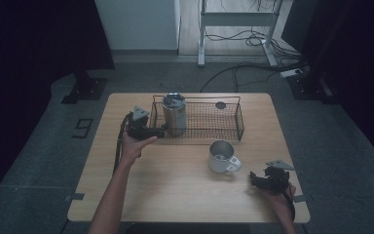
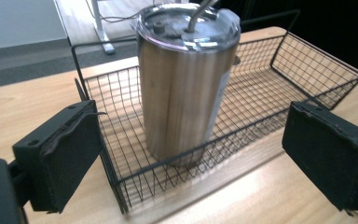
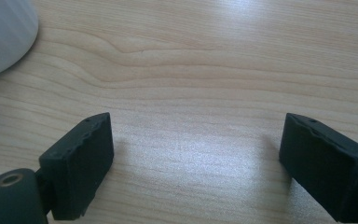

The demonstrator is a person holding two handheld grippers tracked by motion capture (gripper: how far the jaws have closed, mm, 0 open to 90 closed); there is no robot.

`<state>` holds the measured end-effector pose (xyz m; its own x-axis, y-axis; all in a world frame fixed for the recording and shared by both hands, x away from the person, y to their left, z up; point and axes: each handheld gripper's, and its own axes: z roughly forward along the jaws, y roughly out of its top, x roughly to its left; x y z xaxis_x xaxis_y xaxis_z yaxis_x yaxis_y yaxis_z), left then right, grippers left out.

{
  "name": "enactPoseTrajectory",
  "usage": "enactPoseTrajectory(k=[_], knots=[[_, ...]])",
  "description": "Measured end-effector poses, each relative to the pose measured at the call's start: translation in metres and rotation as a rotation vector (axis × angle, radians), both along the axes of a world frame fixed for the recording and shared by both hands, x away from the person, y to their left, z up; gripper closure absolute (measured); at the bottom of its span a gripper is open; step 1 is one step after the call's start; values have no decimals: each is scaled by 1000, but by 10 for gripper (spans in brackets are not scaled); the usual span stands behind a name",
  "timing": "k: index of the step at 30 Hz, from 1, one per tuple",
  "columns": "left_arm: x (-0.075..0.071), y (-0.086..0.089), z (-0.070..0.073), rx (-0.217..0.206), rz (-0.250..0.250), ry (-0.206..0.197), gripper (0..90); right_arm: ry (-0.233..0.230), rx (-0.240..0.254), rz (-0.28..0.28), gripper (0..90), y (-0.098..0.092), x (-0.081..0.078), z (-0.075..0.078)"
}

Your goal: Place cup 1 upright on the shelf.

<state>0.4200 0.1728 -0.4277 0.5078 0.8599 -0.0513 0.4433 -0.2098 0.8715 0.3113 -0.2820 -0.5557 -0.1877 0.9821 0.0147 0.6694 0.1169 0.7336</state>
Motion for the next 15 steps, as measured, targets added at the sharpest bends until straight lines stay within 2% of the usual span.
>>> enactPoseTrajectory(k=[6, 15], knots=[[-14, 1, -3, -3, -14, 7, 49, 1, 0, 0, 102, 0, -1, 0], [-33, 13, -7, -11, -26, 12, 54, 0, 0, 0, 102, 0, -1, 0]])
